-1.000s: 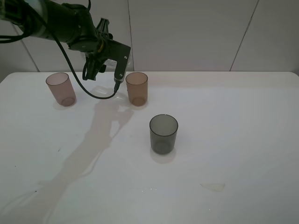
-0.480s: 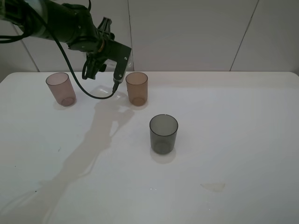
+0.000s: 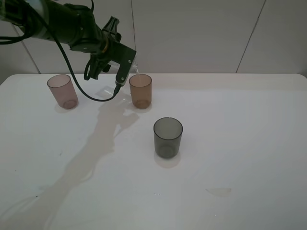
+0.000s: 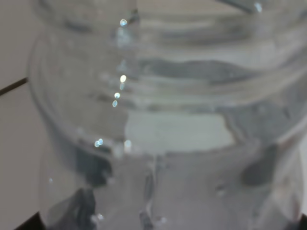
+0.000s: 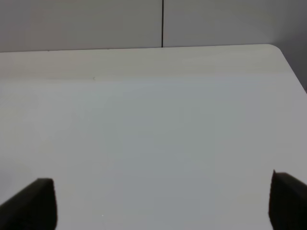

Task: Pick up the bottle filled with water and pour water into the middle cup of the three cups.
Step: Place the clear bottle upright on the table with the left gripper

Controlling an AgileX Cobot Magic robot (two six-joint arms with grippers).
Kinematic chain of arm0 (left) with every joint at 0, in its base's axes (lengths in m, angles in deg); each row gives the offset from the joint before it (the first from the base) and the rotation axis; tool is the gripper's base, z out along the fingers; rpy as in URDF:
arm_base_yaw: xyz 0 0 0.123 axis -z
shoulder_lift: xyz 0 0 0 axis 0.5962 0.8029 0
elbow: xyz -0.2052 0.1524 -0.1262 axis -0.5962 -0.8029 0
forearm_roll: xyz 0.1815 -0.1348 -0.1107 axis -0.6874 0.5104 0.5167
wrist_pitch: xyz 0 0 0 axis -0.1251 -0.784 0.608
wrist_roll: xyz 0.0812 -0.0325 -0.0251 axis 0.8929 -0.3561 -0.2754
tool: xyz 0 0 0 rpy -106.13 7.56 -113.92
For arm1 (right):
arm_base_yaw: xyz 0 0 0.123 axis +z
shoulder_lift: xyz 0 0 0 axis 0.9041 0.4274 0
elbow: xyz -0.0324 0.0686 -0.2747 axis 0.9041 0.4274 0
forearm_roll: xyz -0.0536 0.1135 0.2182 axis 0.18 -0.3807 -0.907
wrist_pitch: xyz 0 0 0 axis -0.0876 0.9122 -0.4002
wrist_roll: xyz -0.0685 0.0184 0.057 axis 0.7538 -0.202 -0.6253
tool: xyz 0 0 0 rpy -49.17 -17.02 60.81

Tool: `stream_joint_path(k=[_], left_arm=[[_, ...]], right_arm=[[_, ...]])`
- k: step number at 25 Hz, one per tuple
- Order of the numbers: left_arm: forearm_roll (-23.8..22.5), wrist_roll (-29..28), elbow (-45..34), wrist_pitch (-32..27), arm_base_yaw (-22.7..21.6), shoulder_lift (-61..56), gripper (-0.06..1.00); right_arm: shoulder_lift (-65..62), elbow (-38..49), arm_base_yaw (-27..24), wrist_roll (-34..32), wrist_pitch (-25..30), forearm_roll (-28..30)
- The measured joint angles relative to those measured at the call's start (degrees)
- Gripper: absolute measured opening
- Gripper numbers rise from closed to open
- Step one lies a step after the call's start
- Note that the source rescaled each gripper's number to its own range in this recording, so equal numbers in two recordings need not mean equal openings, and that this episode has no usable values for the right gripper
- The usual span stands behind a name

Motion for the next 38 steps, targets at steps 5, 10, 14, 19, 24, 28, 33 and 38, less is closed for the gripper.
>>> stream_joint_path(k=[5, 10, 14, 19, 24, 28, 33, 38], left_arm=[[-1.39, -0.01, 0.0, 1.35, 0.0, 0.0, 0.03], [-1.64, 0.33, 0.0, 2.21, 0.0, 0.0, 0.03], [-1.76, 1.78, 0.0, 2.32, 0.0, 0.0, 0.03], [-1.81, 2.37, 0.0, 2.32, 0.0, 0.0, 0.03], [-1.81, 2.99, 0.0, 2.37, 0.0, 0.0, 0.03], [-1.85, 4.52, 0.0, 2.37, 0.0, 0.0, 0.03], [-2.33, 5.32, 0.0, 2.74, 0.0, 0.0, 0.03], [-3.37, 5.54, 0.0, 2.74, 0.0, 0.0, 0.03]], right_arm=[[0.0, 0.0, 0.0, 0.0, 0.0, 0.0], [0.0, 0.0, 0.0, 0.0, 0.0, 0.0], [0.0, 0.0, 0.0, 0.0, 0.0, 0.0], [0.0, 0.0, 0.0, 0.0, 0.0, 0.0], [0.0, 0.0, 0.0, 0.0, 0.0, 0.0], [0.0, 0.0, 0.0, 0.0, 0.0, 0.0], [0.0, 0.0, 0.0, 0.0, 0.0, 0.0], [0.0, 0.0, 0.0, 0.0, 0.0, 0.0]])
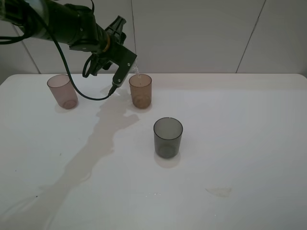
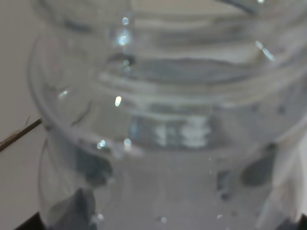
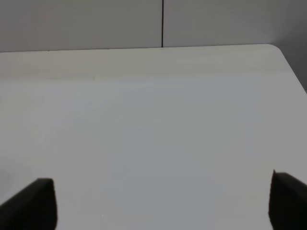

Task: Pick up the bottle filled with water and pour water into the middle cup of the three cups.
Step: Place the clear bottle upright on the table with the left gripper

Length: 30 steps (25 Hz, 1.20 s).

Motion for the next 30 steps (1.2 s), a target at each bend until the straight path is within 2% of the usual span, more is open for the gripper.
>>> stream_joint_path(k=[16, 30], left_arm=[[-1.47, 0.17, 0.0, 0.29, -0.59, 0.0, 0.03], [-6.46, 0.19, 0.0, 2.5, -0.6, 0.0, 0.03]], right_arm=[[0.0, 0.0, 0.0, 0.0, 0.0, 0.0], [0.0, 0.0, 0.0, 0.0, 0.0, 0.0]])
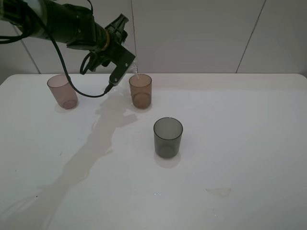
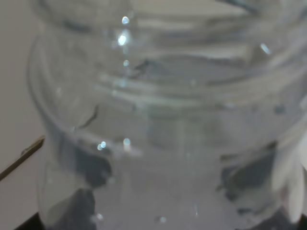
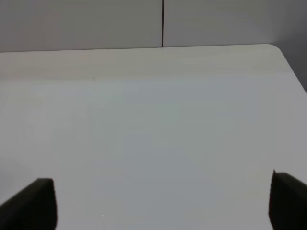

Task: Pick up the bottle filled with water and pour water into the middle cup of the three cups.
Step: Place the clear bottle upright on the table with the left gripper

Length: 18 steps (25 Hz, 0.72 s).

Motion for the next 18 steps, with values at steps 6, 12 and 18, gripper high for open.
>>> stream_joint_path(k=[6, 12, 18], left_arm=[[-1.75, 0.0, 0.0, 0.12, 0.0, 0.0, 0.03], [-2.55, 0.0, 0.0, 0.12, 0.0, 0.0, 0.03], [-4.63, 0.0, 0.0, 0.12, 0.0, 0.0, 0.03]], right_arm=[[0.0, 0.0, 0.0, 0.0, 0.0, 0.0], [0.0, 0.0, 0.0, 0.0, 0.0, 0.0], [0.0, 0.0, 0.0, 0.0, 0.0, 0.0]])
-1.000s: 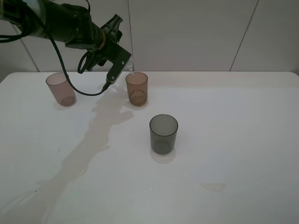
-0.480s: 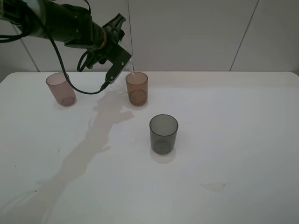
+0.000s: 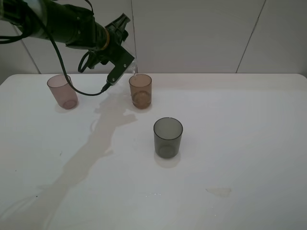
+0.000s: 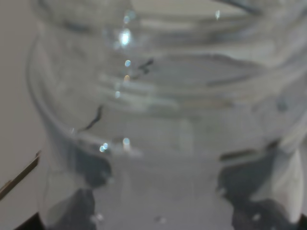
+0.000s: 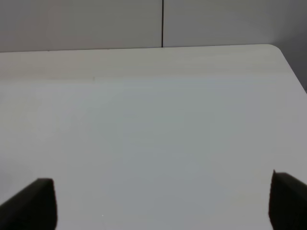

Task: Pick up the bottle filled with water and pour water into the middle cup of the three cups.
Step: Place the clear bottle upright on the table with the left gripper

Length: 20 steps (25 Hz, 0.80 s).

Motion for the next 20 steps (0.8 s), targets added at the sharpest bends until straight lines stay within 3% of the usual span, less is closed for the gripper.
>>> stream_joint_path(k=[10, 20], left_arm=[[-3.06, 0.0, 0.0, 0.26, 0.0, 0.0, 0.03], [-9.53, -3.45, 0.0, 2.99, 0.0, 0.0, 0.03]], right_arm=[[0.0, 0.0, 0.0, 0.0, 0.0, 0.0], [0.0, 0.0, 0.0, 0.0, 0.0, 0.0]])
